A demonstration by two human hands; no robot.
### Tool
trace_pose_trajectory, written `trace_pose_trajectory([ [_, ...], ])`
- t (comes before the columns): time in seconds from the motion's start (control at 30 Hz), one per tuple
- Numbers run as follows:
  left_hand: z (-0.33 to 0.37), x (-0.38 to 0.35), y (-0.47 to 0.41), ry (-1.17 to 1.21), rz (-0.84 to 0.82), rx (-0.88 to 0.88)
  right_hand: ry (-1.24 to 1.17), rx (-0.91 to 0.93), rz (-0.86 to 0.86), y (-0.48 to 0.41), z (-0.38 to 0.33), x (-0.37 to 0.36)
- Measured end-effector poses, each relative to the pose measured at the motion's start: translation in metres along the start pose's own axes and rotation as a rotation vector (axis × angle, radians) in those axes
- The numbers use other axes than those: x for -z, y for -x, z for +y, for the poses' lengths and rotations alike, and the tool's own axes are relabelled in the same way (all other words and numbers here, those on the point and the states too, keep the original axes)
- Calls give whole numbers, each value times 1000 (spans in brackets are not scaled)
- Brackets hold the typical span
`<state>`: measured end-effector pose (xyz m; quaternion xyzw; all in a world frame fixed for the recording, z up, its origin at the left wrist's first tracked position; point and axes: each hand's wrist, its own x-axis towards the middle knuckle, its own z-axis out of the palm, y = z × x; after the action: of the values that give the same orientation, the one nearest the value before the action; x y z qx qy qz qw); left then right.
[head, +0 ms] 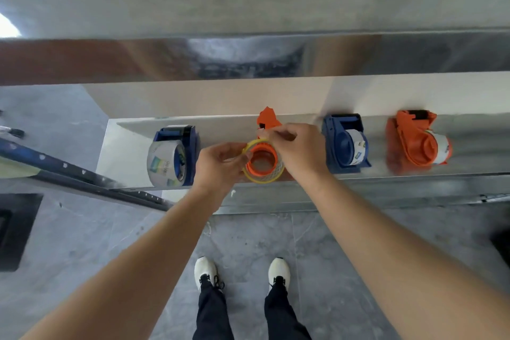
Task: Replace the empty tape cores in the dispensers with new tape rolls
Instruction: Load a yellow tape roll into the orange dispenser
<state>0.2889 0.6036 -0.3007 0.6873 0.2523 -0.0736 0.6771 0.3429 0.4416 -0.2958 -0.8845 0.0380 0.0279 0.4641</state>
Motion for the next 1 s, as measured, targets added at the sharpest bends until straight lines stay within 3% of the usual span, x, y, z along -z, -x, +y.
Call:
trace_pose_trajectory([
  [0.4,-15,-10,-14,34,50,78,245,233,-61,9,24,-4],
  [1.0,-39,-11,-32,-40,151,115,448,195,-180,7,30,-18],
])
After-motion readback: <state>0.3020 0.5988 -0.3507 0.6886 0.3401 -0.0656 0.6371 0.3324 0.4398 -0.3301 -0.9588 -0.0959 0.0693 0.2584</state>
